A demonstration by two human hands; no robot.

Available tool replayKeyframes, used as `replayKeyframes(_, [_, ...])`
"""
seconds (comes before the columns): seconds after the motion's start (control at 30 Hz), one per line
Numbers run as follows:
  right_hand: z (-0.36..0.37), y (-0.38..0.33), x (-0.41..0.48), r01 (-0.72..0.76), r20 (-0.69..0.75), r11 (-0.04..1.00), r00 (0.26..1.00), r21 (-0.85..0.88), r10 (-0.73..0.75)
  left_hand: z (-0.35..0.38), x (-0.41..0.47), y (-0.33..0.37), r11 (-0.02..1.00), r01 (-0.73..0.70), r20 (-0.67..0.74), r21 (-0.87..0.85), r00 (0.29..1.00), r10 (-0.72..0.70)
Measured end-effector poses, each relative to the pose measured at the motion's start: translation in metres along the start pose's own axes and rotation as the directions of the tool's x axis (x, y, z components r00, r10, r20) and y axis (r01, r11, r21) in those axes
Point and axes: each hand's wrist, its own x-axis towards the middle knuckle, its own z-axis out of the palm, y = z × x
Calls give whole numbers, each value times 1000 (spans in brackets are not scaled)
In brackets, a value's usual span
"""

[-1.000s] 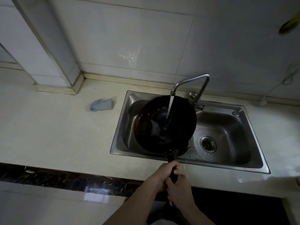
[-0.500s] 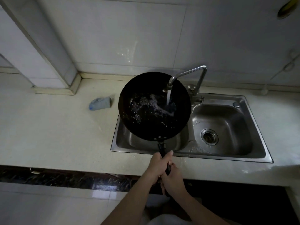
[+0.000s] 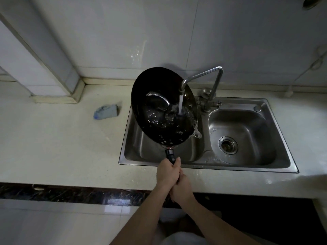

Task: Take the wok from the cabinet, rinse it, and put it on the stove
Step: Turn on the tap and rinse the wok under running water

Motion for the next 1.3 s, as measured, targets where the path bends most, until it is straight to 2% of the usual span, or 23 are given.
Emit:
replayKeyframes(0.17, [-4,-5,2,-32,83,999,996,12,31,-2,-4,5,997,30,-51,76,998,-26])
replayKeyframes(0.27, [-5,-10,0,-54,148,998,988,37,48,-7,-4,8,996,62,-38,60,998,-60])
replayKeyframes(0.37, [-9,-23,-7,-89,177,994,981,69,76,-14,-3,10,996,84,29,17,996,-85])
replayKeyframes(0.5, [-12,-45,-21,-246,195,962,956,116,220,-25,-4,19,981,156,145,-112,979,-139])
replayKeyframes(0.73, [-26,-71,-26,-304,168,949,943,84,287,-27,-2,30,906,348,310,-242,912,-268])
replayKeyframes(0.93, [-44,-82,-29,-191,98,971,974,-143,206,-15,-4,33,710,539,482,-454,818,-313])
replayKeyframes(1.07, [-59,-81,-24,-65,50,873,994,-483,101,4,-6,33,522,628,623,-577,752,-217])
replayKeyframes(1.17, [-70,-81,-24,-21,-4,795,1000,-607,23,19,-7,36,511,604,655,-611,749,-103])
replayKeyframes(1.23, [-77,-81,-26,-1,-39,756,999,-655,-32,31,-2,37,552,538,628,-637,777,-33])
replayKeyframes(1.3, [-81,-76,-26,-3,-76,753,995,-658,-62,41,3,37,550,516,606,-656,795,-23])
